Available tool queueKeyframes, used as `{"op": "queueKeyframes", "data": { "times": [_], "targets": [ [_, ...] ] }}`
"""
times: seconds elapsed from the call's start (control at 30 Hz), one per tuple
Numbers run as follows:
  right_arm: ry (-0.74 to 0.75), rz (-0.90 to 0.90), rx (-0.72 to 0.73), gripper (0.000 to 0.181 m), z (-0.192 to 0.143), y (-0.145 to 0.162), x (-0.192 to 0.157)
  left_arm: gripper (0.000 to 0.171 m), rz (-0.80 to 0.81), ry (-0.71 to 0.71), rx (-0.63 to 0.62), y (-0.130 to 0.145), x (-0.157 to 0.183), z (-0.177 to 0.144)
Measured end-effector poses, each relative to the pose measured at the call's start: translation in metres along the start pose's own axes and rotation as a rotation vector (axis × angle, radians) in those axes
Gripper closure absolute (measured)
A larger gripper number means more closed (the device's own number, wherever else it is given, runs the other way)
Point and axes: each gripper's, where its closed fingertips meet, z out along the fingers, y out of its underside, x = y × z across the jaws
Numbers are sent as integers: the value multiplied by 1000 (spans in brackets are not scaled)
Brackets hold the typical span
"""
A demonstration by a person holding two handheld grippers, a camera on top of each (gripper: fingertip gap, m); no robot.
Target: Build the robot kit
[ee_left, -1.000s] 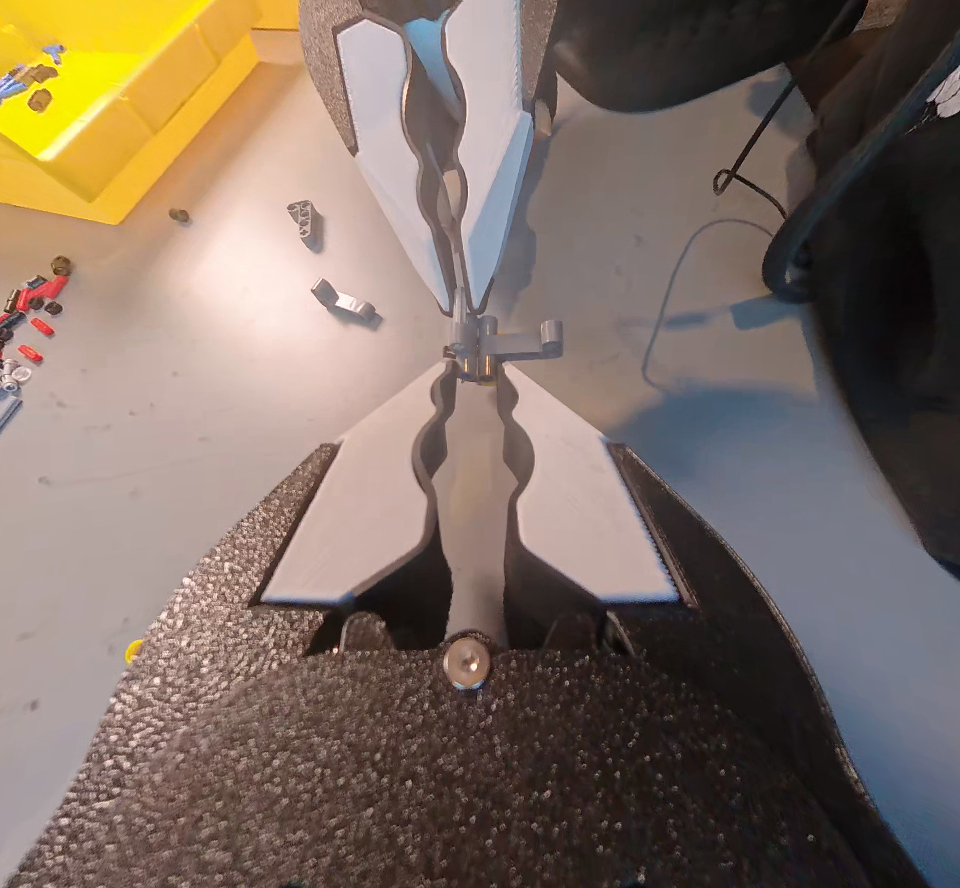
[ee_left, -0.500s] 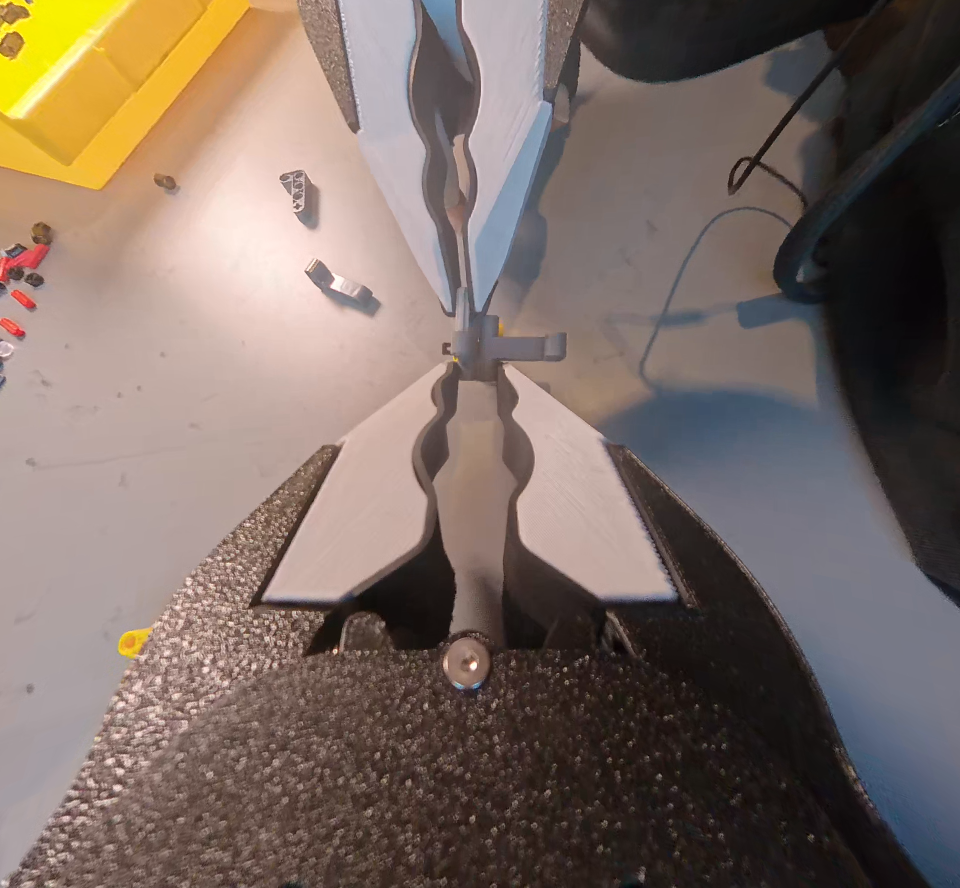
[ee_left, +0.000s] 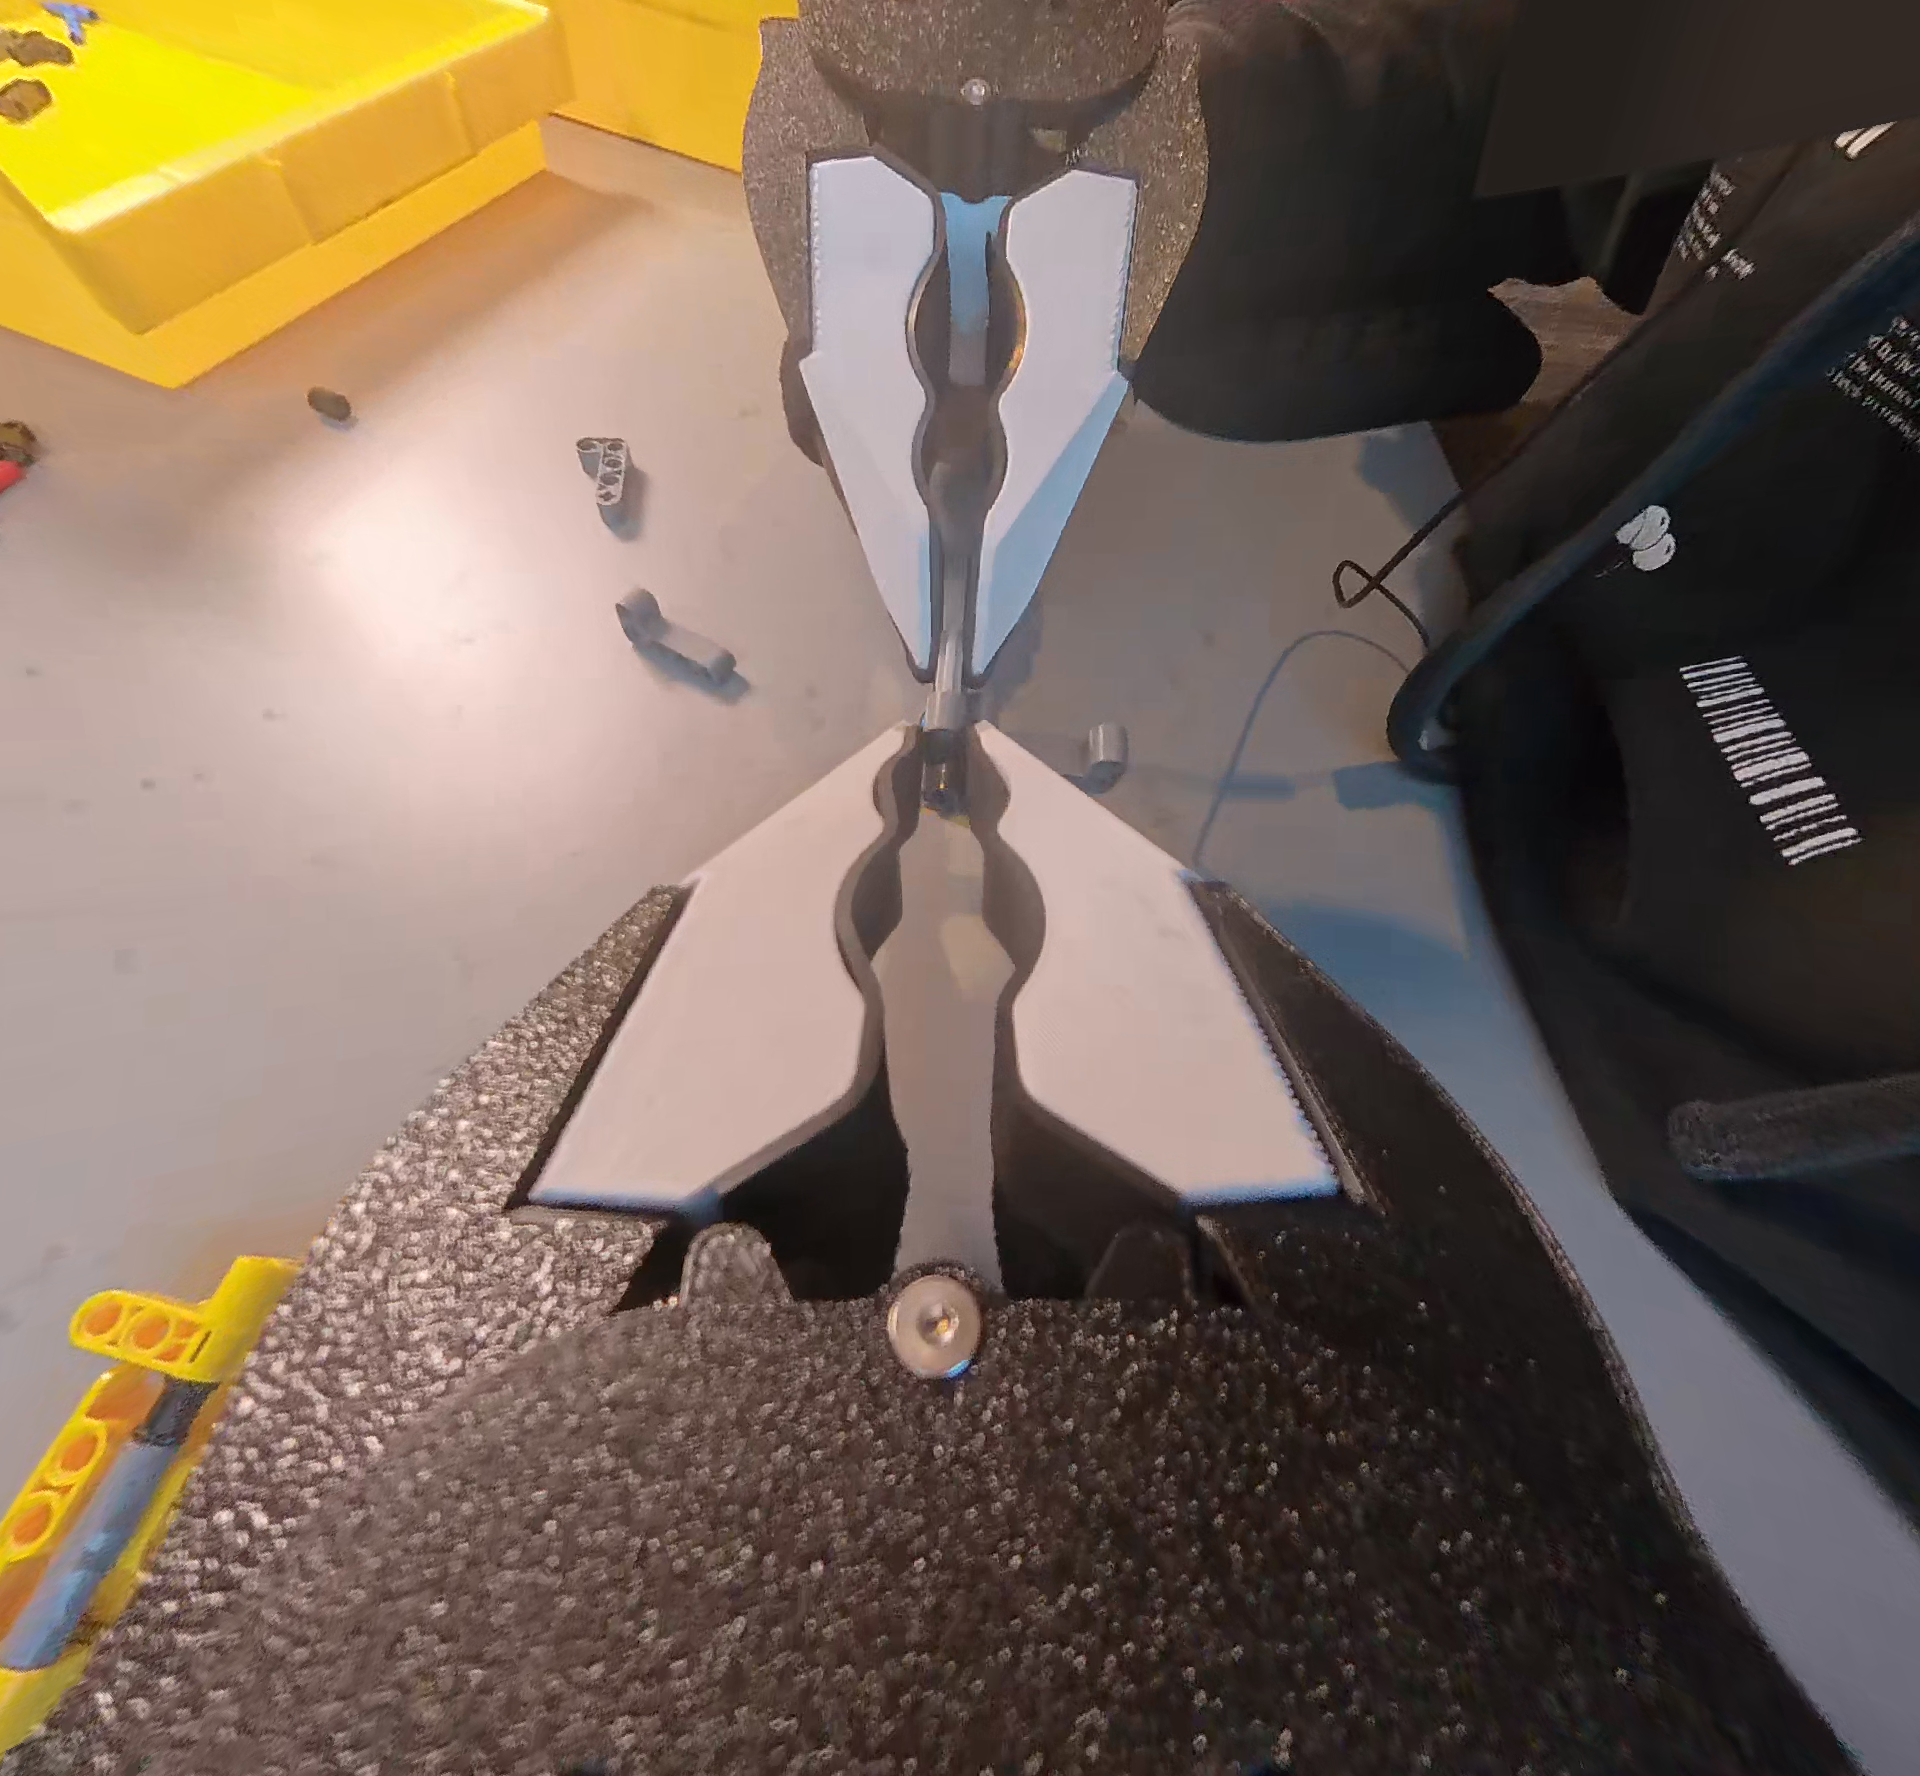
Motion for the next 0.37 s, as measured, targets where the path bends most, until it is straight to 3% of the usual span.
{"op": "queueKeyframes", "data": {
  "times": [0.37],
  "targets": [
    [19,-43,-37,178,2,6,0,167,60,-48,-73,6,0,5]
  ]
}}
